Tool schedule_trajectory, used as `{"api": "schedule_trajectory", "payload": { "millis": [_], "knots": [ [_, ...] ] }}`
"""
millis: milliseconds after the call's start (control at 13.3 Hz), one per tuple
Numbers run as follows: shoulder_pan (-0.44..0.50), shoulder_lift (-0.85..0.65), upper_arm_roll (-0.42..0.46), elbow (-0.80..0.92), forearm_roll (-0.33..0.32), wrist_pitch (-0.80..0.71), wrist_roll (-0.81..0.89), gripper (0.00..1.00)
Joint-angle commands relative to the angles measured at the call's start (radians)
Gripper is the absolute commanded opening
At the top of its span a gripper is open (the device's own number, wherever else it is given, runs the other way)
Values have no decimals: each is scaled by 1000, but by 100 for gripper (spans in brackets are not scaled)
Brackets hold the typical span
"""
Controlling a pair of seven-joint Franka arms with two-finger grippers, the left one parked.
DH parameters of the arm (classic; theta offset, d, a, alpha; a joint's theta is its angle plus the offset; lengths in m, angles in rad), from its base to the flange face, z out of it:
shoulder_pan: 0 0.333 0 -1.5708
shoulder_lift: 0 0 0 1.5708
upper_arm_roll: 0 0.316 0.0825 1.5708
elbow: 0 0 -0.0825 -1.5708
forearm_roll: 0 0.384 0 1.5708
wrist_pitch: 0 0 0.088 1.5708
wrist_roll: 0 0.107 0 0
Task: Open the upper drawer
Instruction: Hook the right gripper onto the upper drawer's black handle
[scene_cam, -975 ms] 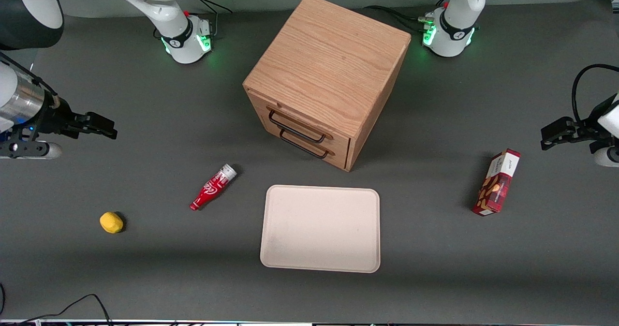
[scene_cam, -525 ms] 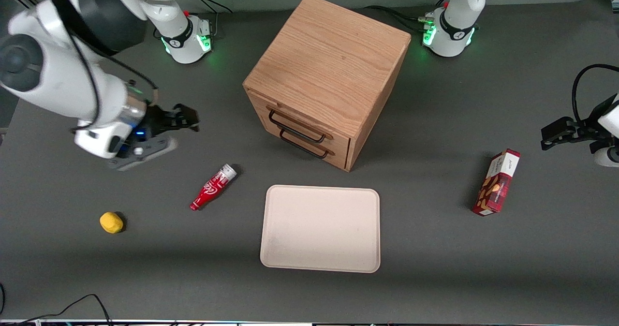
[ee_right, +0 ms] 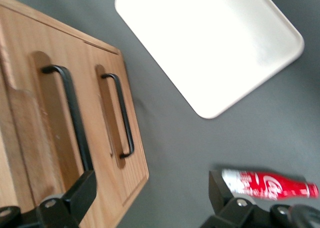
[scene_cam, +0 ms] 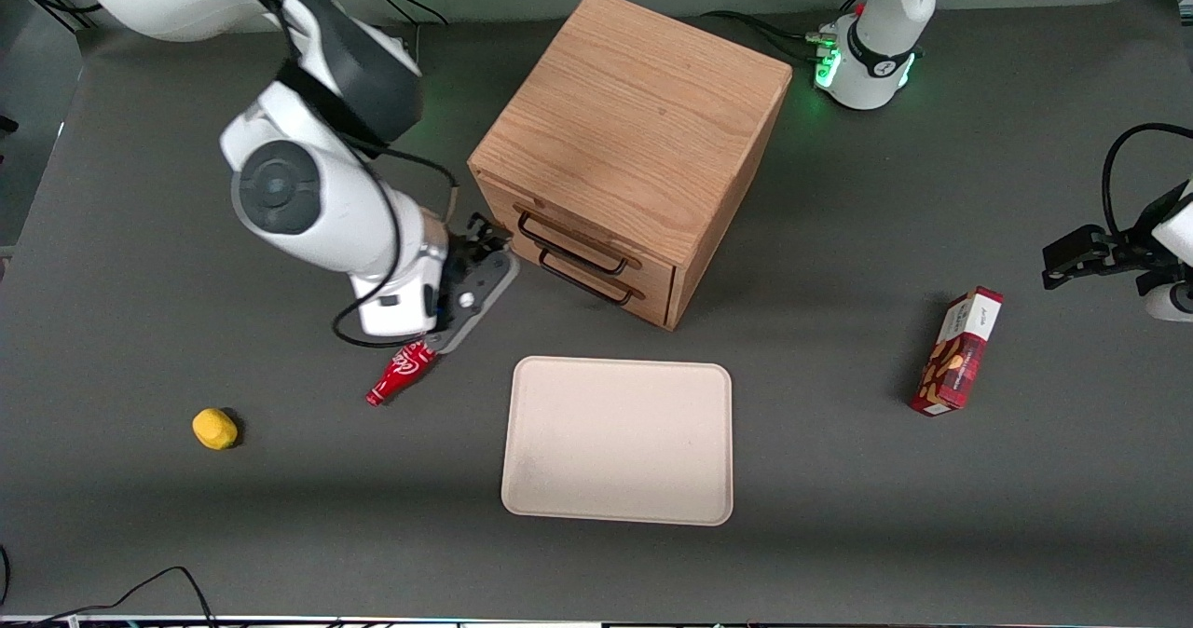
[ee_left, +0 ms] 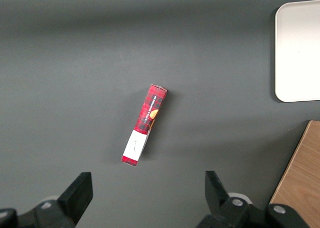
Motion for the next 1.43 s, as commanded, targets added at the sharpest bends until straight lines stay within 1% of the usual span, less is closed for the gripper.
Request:
{"api": "schedule_trajectory", "payload": {
  "millis": [0, 75, 225, 750, 1050, 1350],
  "knots": [
    [26, 60, 30, 39, -43, 8, -25, 100],
    [28, 80, 45, 35, -46, 25, -21, 100],
    [45, 97, 47, 25, -44, 61, -18, 100],
    [55, 123, 50, -46, -44, 65, -18, 100],
    [63, 131, 50, -55, -49, 66, -19, 100],
    [59, 150, 49, -51, -110, 74, -29, 100]
  ]
}}
